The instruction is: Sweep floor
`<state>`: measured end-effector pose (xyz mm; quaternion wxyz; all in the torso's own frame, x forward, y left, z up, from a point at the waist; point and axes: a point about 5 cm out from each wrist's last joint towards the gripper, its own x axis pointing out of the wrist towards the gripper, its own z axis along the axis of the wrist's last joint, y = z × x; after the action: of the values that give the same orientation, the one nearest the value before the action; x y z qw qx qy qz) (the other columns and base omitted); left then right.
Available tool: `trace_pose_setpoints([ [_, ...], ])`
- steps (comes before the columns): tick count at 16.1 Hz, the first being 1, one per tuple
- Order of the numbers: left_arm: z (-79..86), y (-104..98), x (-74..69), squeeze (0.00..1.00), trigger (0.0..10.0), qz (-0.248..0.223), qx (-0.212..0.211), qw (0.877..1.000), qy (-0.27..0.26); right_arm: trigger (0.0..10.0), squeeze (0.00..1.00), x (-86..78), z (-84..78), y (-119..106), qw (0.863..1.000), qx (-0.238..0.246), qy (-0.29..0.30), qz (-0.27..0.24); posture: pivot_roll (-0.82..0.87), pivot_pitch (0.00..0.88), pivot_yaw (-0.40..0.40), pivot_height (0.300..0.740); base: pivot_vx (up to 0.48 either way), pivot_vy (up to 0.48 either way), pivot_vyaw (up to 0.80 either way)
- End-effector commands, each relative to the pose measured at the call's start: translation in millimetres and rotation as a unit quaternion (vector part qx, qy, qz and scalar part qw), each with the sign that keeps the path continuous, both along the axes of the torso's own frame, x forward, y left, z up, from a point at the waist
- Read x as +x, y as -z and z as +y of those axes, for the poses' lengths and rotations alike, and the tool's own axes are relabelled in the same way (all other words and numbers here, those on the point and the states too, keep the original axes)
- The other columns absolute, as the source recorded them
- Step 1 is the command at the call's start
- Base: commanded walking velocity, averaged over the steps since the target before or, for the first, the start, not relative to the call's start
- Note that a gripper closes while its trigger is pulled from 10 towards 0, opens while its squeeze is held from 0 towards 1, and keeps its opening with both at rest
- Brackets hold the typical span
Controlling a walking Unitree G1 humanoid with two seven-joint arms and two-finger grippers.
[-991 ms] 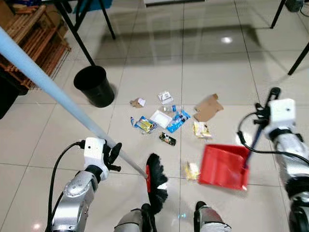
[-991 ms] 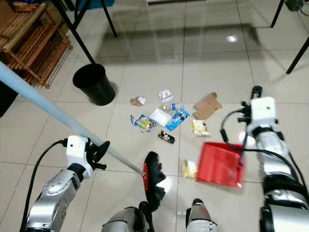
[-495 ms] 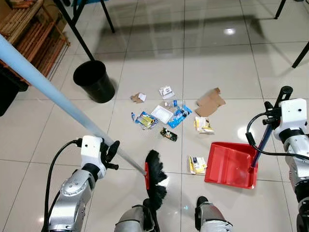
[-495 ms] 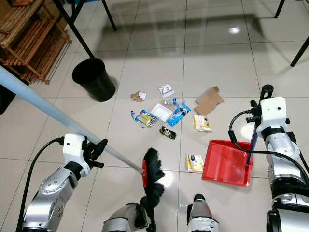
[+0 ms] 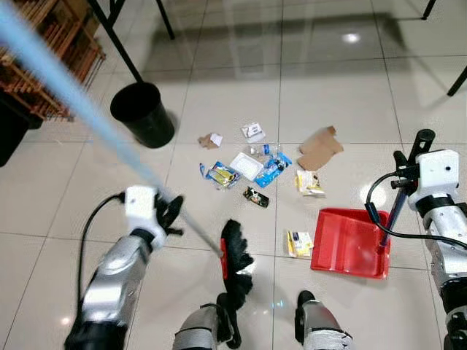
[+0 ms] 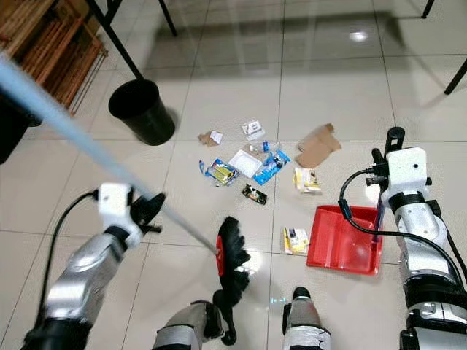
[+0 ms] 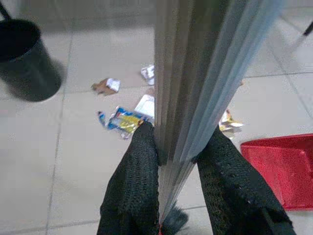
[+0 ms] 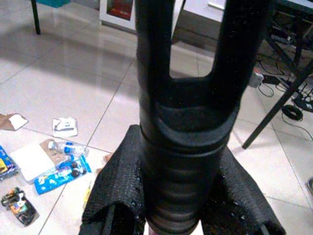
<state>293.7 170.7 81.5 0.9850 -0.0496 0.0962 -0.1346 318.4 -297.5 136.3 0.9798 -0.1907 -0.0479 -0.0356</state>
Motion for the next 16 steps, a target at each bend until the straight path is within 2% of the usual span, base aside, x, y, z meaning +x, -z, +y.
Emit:
trace_pose_setpoints([
  [1,-5.5,17.4,-5.7,0.0,10.0,0.039,-0.003,0.999,0.015,10.0,0.0,-5.1,6.4,15.1,1.0,0.008,-0.01,0.027,-0.16,0.347,0.206,0.74,0.0,0.0,0.0],
  [9,-41.8,-0.9,15.3,0.0,10.0,0.001,-0.024,0.999,0.047,10.0,0.0,-3.2,14.1,13.9,1.0,0.015,-0.013,0.024,-0.16,0.33,0.209,0.74,0.0,0.0,0.0],
  [11,-71.2,-14.9,23.7,0.0,10.0,-0.024,-0.041,0.996,0.076,10.0,0.0,-1.6,15.4,12.1,1.0,0.017,-0.012,0.021,-0.17,0.32,0.21,0.74,0.0,0.0,0.0],
  [14,-91.2,-23.4,25.6,0.0,10.0,-0.037,-0.053,0.993,0.099,10.0,0.0,-0.7,14.8,9.4,1.0,0.017,-0.011,0.018,-0.17,0.32,0.21,0.74,0.0,0.0,0.0],
  [15,-104.4,-28.5,26.6,0.0,10.0,-0.047,-0.059,0.991,0.114,10.0,0.0,-0.6,14.6,8.9,1.0,0.016,-0.011,0.017,-0.18,0.316,0.207,0.74,0.0,0.0,0.0],
  [16,-110.8,-31.5,27.2,0.0,10.0,-0.053,-0.059,0.989,0.123,10.0,0.0,-0.8,14.2,9.1,1.0,0.016,-0.011,0.018,-0.18,0.317,0.207,0.74,0.0,0.0,0.0],
])
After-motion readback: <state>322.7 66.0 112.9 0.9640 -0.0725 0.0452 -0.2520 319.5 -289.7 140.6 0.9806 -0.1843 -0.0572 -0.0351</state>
